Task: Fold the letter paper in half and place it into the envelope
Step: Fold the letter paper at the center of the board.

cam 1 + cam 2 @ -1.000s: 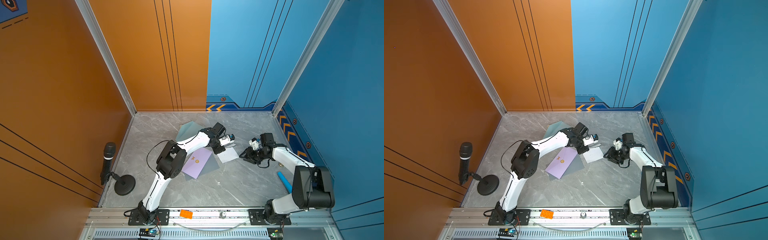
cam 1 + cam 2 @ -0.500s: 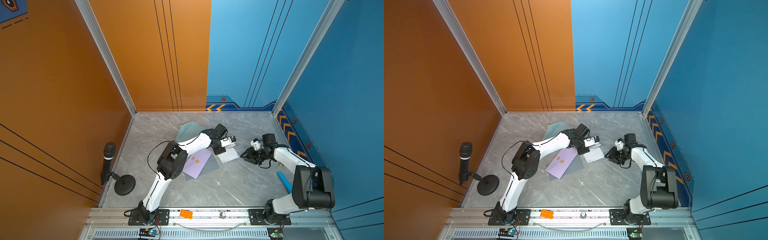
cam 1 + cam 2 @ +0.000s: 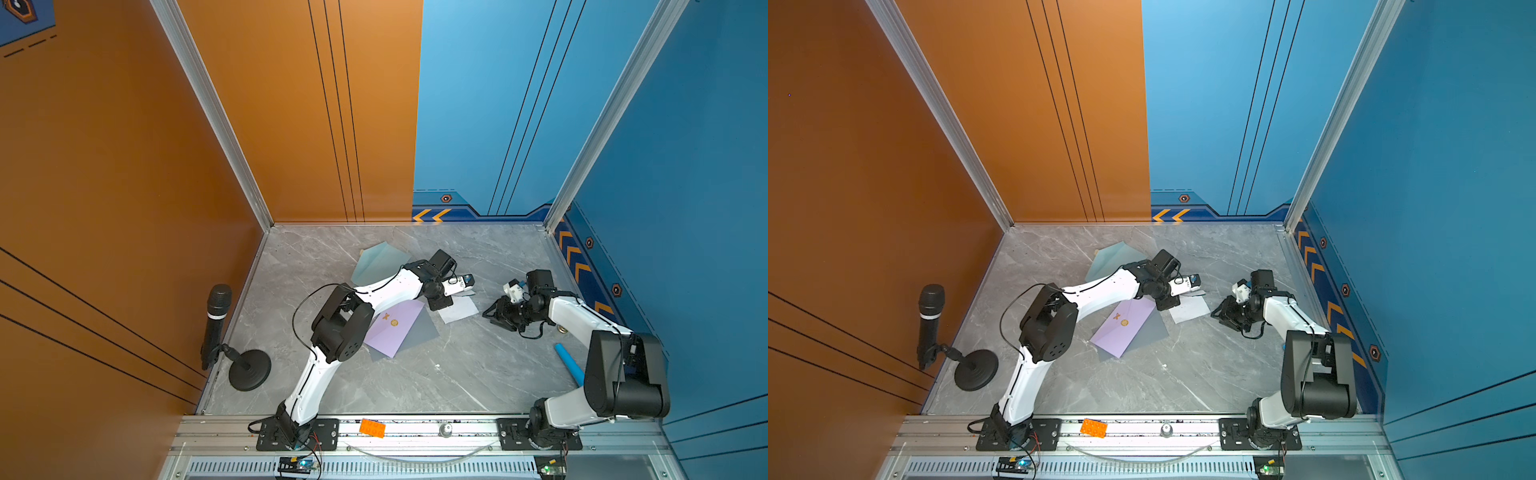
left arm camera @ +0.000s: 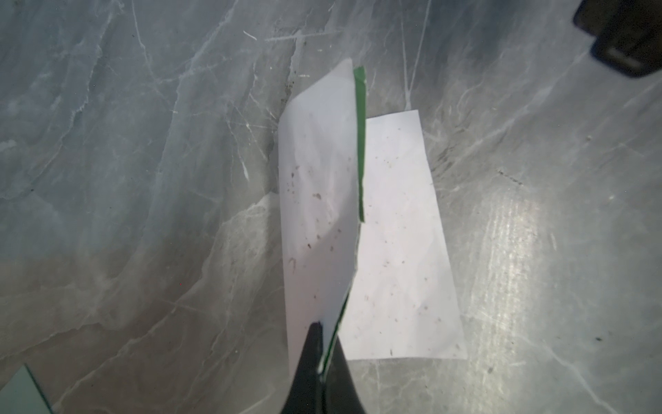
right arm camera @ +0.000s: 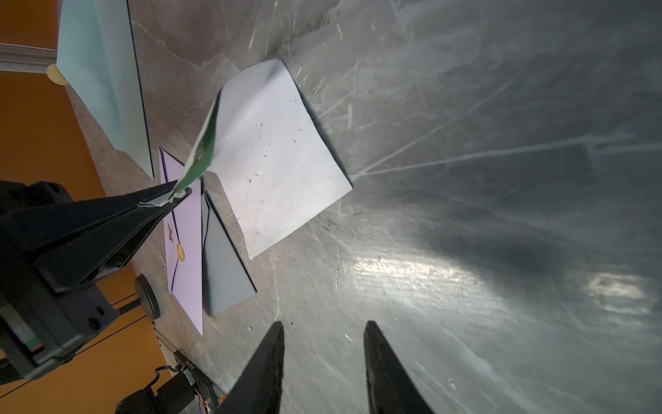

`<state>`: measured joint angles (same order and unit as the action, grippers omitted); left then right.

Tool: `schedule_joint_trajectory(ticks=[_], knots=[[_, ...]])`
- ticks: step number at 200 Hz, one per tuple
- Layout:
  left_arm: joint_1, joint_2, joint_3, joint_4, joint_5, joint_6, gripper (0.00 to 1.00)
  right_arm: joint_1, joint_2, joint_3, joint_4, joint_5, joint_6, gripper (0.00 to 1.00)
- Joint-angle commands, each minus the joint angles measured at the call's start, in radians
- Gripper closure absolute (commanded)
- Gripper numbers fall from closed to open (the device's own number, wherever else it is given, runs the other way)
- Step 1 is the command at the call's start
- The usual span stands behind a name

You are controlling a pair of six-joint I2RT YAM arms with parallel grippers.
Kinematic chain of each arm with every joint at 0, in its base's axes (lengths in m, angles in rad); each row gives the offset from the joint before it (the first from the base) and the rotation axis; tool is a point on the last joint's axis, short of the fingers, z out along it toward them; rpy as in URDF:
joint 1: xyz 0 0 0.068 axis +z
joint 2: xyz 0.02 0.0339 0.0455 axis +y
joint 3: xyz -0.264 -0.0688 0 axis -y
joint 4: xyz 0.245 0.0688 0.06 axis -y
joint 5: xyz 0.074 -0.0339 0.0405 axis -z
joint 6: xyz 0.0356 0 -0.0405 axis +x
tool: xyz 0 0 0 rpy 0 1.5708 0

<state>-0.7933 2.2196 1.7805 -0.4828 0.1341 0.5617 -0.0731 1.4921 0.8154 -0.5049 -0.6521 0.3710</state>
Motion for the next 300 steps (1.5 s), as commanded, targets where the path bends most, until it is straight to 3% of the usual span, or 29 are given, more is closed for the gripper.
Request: schedule_joint_trajectory(ticks=[1, 94, 157, 300], knots=[[-0.019, -0.040, -0.028, 0.006, 0.001, 0.030, 1.00, -0.008, -0.020, -0.019, 0.014, -0.009, -0.003, 0.61], [-0.057, -0.054, -0.090, 0.041, -0.031, 0.048, 1.00, -0.030, -0.021, -0.026, 0.022, -0.014, 0.000, 0.61], [-0.094, -0.069, -0.186, 0.138, -0.114, 0.092, 1.00, -0.045, -0.021, -0.024, 0.022, -0.024, -0.001, 0.61], [-0.131, -0.068, -0.278, 0.176, -0.098, 0.379, 1.00, -0.068, -0.021, 0.122, -0.068, -0.035, -0.029, 0.60]])
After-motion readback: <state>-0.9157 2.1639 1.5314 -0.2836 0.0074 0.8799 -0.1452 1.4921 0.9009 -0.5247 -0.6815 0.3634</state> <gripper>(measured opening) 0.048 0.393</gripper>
